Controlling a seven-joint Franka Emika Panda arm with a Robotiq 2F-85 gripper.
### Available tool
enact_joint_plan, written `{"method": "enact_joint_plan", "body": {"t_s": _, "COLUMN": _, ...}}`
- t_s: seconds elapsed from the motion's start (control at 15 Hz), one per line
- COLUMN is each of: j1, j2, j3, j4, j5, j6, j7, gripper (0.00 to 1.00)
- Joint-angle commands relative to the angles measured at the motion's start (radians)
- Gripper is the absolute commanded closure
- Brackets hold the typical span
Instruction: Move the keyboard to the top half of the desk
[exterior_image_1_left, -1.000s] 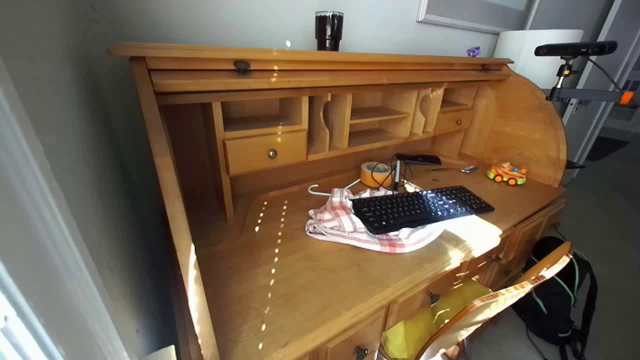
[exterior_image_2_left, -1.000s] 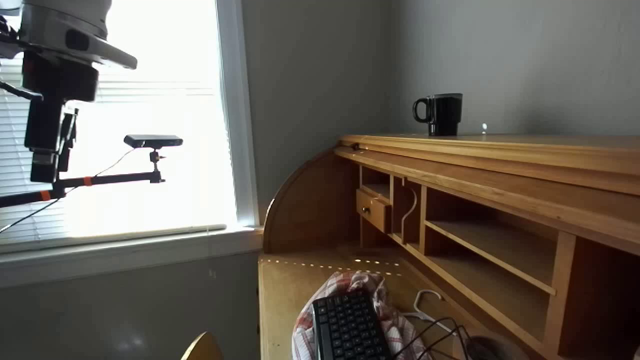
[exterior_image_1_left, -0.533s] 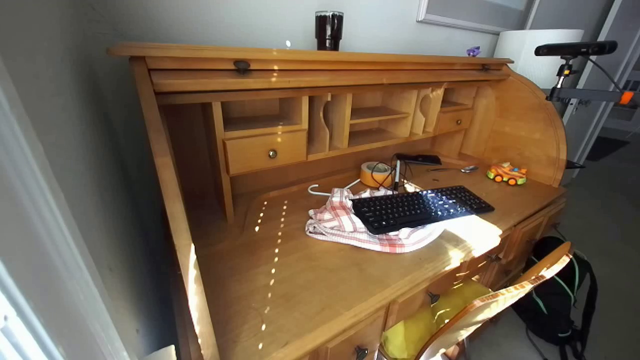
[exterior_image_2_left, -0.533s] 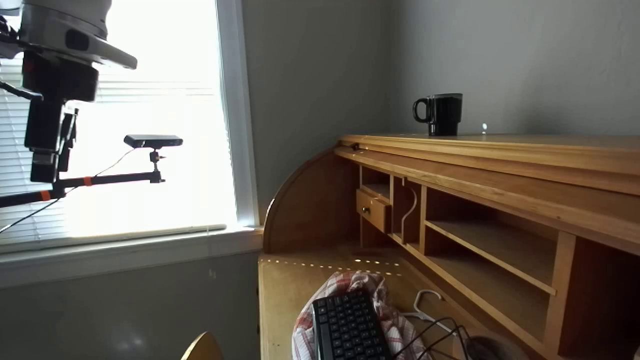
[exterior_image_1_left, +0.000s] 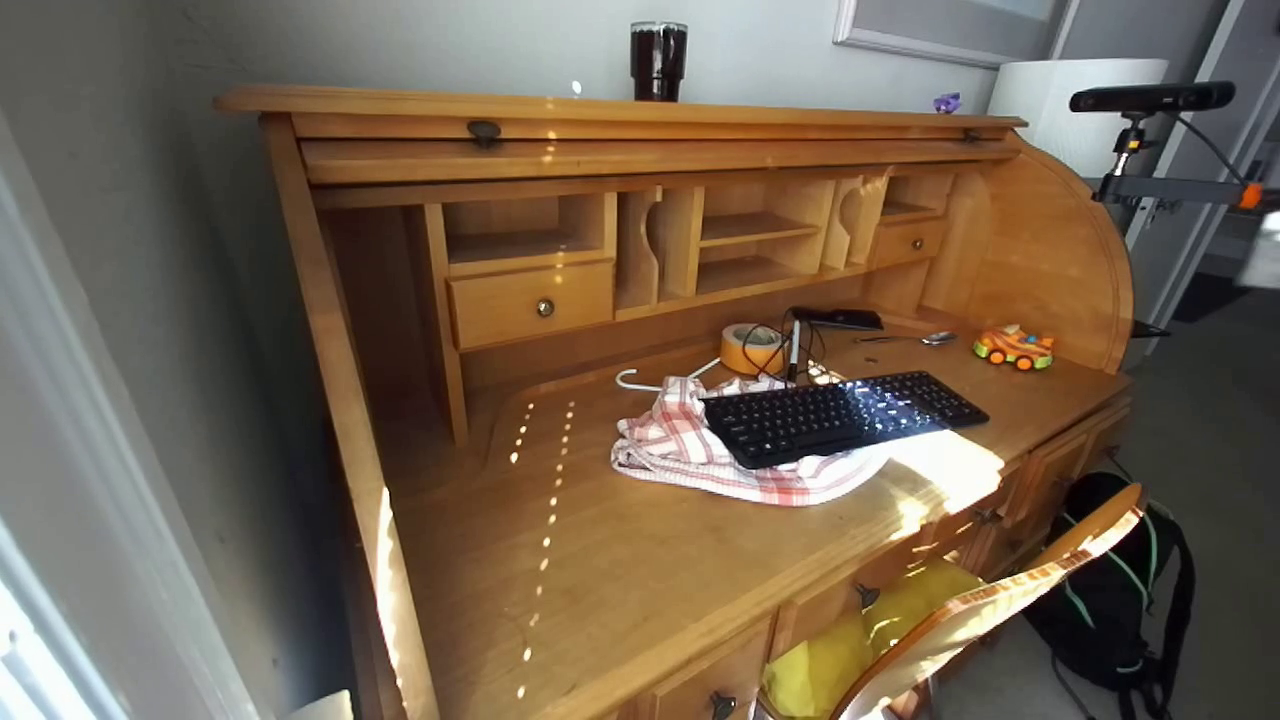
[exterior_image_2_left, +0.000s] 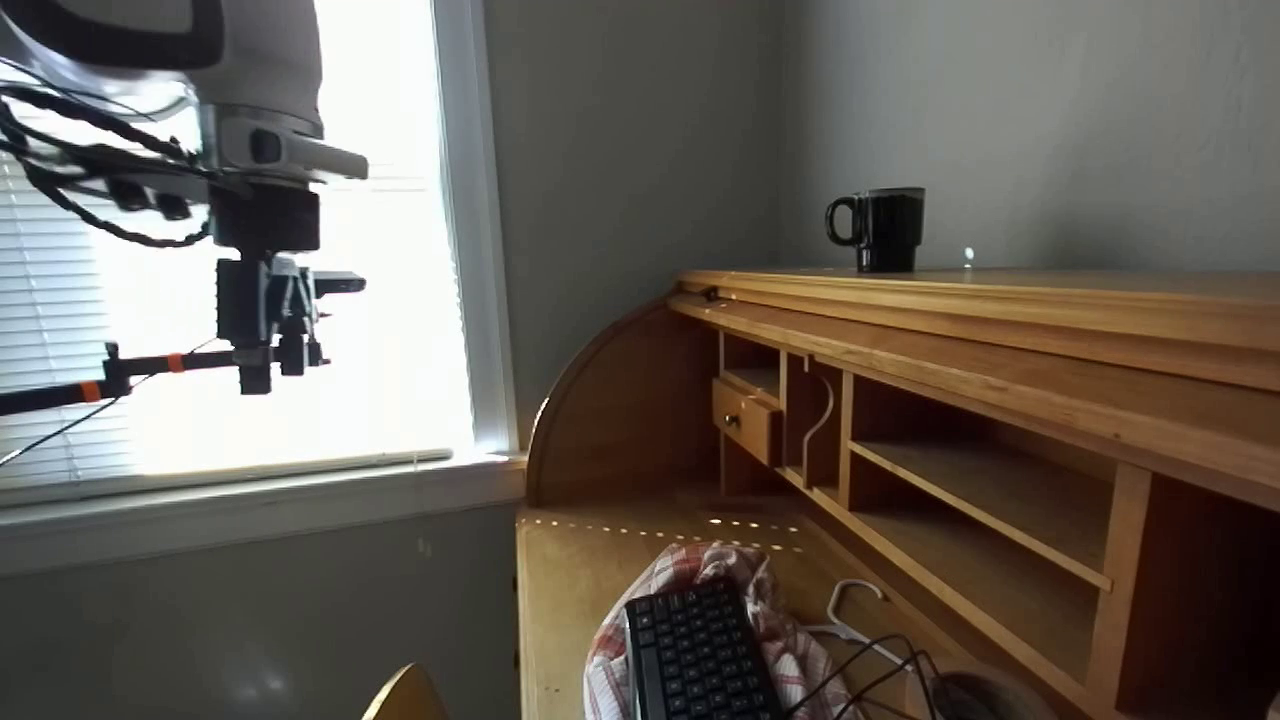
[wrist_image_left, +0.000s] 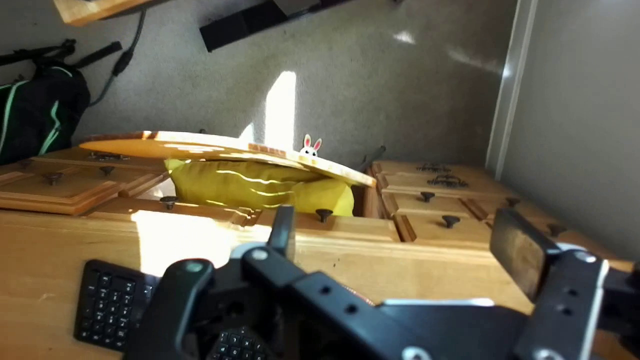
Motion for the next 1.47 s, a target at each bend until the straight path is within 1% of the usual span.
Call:
{"method": "enact_joint_plan", "body": {"t_s": 0.0, "j1": -0.047, "j2": 0.231, "j3": 0.079, "j4": 0.085, "j5": -0.06, "j6": 0.199, "j7": 0.23, "gripper": 0.0}}
{"method": "enact_joint_plan", "body": {"t_s": 0.07, "j1": -0.059, "j2": 0.287, "j3": 0.088, "j4": 0.102, "j5": -0.098, "j6": 0.277, "j7": 0.286, "gripper": 0.0}}
{"method": "enact_joint_plan", "body": {"t_s": 0.13, "j1": -0.065, "j2": 0.334, "j3": 0.095, "j4": 0.125, "j5": -0.147, "j6": 0.321, "j7": 0.353, "gripper": 0.0}}
{"method": "enact_joint_plan", "body": {"t_s": 0.2, "j1": -0.073, "j2": 0.387, "j3": 0.096, "j4": 0.155, "j5": -0.216, "j6": 0.354, "j7": 0.417, "gripper": 0.0}}
{"method": "enact_joint_plan", "body": {"t_s": 0.27, "j1": -0.073, "j2": 0.428, "j3": 0.094, "j4": 0.185, "j5": -0.281, "j6": 0.362, "j7": 0.486, "gripper": 0.0}}
{"method": "enact_joint_plan", "body": {"t_s": 0.33, "j1": -0.071, "j2": 0.479, "j3": 0.086, "j4": 0.227, "j5": -0.36, "j6": 0.357, "j7": 0.551, "gripper": 0.0}}
{"method": "enact_joint_plan", "body": {"t_s": 0.47, "j1": -0.047, "j2": 0.562, "j3": 0.066, "j4": 0.312, "j5": -0.499, "j6": 0.297, "j7": 0.671, "gripper": 0.0}}
{"method": "enact_joint_plan", "body": {"t_s": 0.67, "j1": 0.013, "j2": 0.675, "j3": 0.03, "j4": 0.437, "j5": -0.654, "j6": 0.162, "j7": 0.799, "gripper": 0.0}}
{"method": "enact_joint_plan", "body": {"t_s": 0.87, "j1": 0.083, "j2": 0.774, "j3": -0.006, "j4": 0.532, "j5": -0.716, "j6": 0.027, "j7": 0.844, "gripper": 0.0}}
{"method": "enact_joint_plan", "body": {"t_s": 0.93, "j1": 0.101, "j2": 0.801, "j3": -0.015, "j4": 0.559, "j5": -0.706, "j6": -0.009, "j7": 0.831, "gripper": 0.0}}
{"method": "enact_joint_plan", "body": {"t_s": 1.07, "j1": 0.126, "j2": 0.834, "j3": -0.031, "j4": 0.595, "j5": -0.665, "j6": -0.036, "j7": 0.796, "gripper": 0.0}}
{"method": "enact_joint_plan", "body": {"t_s": 1.13, "j1": 0.125, "j2": 0.779, "j3": -0.044, "j4": 0.529, "j5": -0.672, "j6": 0.021, "j7": 0.799, "gripper": 0.0}}
{"method": "enact_joint_plan", "body": {"t_s": 1.27, "j1": 0.142, "j2": 0.813, "j3": -0.051, "j4": 0.561, "j5": -0.671, "j6": 0.002, "j7": 0.799, "gripper": 0.0}}
{"method": "enact_joint_plan", "body": {"t_s": 1.4, "j1": 0.144, "j2": 0.823, "j3": -0.054, "j4": 0.572, "j5": -0.671, "j6": -0.003, "j7": 0.798, "gripper": 0.0}}
